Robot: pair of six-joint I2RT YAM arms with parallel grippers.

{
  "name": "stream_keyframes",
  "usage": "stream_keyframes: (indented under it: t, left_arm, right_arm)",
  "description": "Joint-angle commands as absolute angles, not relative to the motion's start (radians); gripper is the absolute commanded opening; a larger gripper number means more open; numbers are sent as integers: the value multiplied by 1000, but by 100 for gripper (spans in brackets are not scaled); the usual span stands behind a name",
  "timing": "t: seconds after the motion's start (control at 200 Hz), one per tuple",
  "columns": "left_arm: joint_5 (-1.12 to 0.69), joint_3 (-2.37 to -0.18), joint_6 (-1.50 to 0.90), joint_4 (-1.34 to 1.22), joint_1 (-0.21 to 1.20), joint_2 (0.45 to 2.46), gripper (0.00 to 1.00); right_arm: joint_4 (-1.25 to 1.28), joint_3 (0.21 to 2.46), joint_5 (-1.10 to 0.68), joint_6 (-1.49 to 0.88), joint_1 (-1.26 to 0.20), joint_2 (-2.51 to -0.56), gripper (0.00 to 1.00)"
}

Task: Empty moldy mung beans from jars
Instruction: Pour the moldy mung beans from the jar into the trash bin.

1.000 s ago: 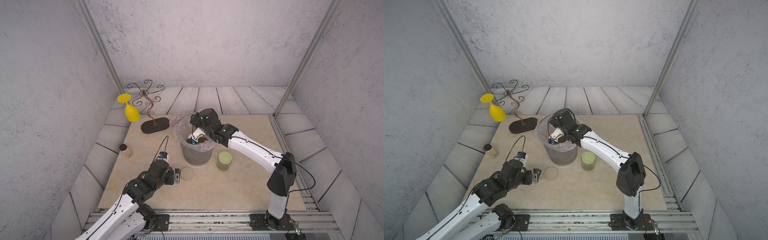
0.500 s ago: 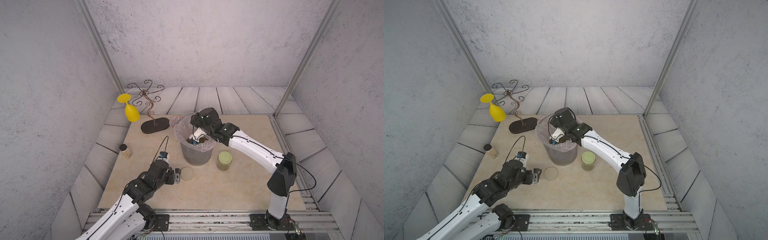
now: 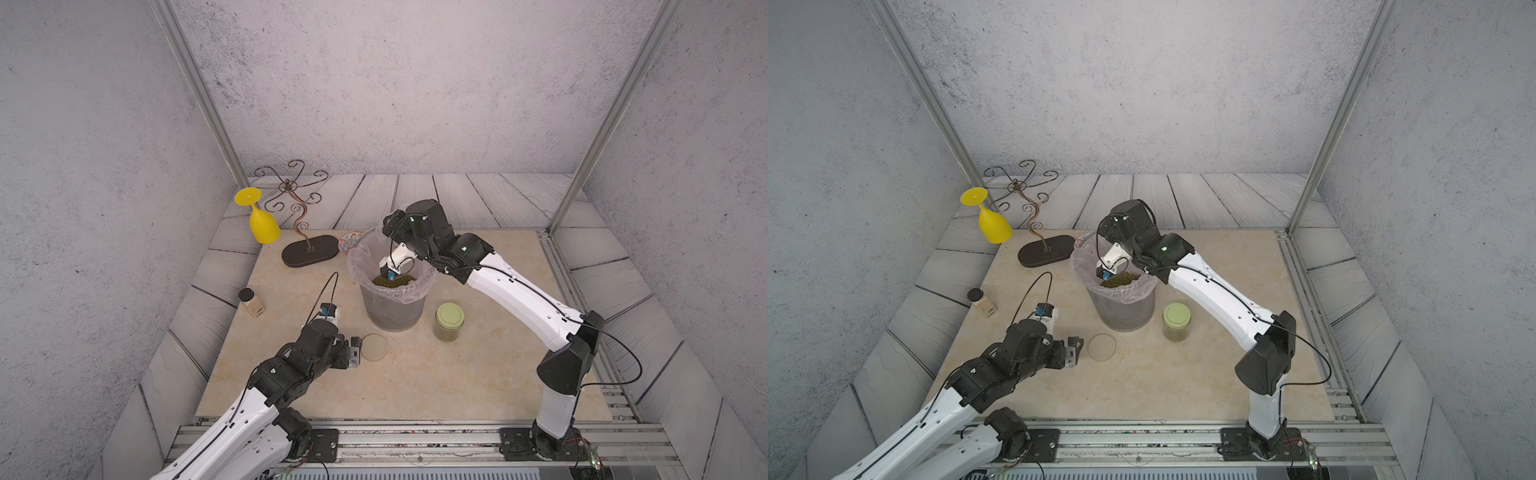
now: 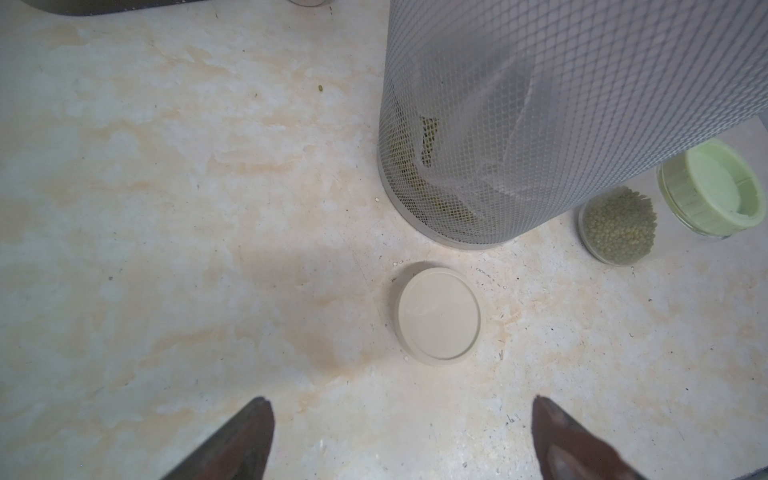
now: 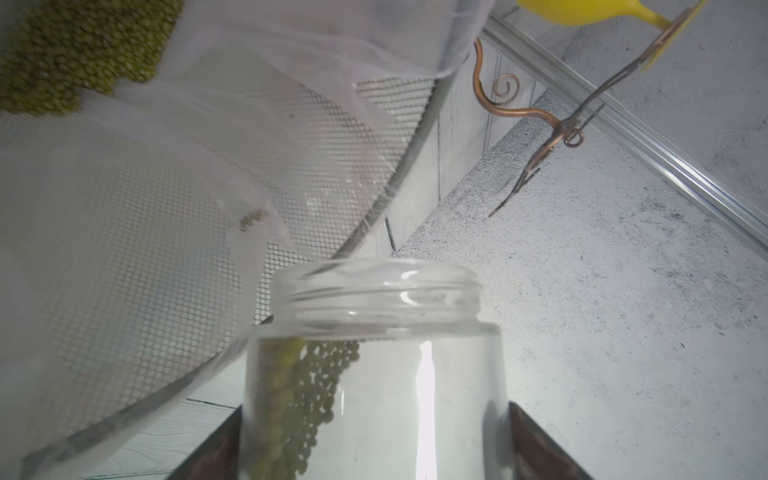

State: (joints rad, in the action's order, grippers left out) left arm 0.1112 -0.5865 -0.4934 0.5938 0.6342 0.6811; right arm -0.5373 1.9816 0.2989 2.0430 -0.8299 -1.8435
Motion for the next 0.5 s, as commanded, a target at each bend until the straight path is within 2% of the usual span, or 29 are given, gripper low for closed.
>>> stream_keyframes:
  t: [0.0, 0.295, 0.425, 0.495]
  left_arm:
    - [119, -574, -479, 584, 623, 682, 98]
    - [106, -615, -492, 578, 621, 655, 97]
    - [76, -667, -496, 585, 621, 652, 96]
    - [62, -703, -494, 600, 622, 649, 96]
  right_arm:
    - [-527, 1958, 303, 2243, -833, -1811, 57]
    - [-413, 1910, 290, 2198, -834, -1743, 55]
    - [-228, 1825, 239, 2002, -838, -1688, 56]
    - [-212, 1823, 232, 1832, -852, -1665, 57]
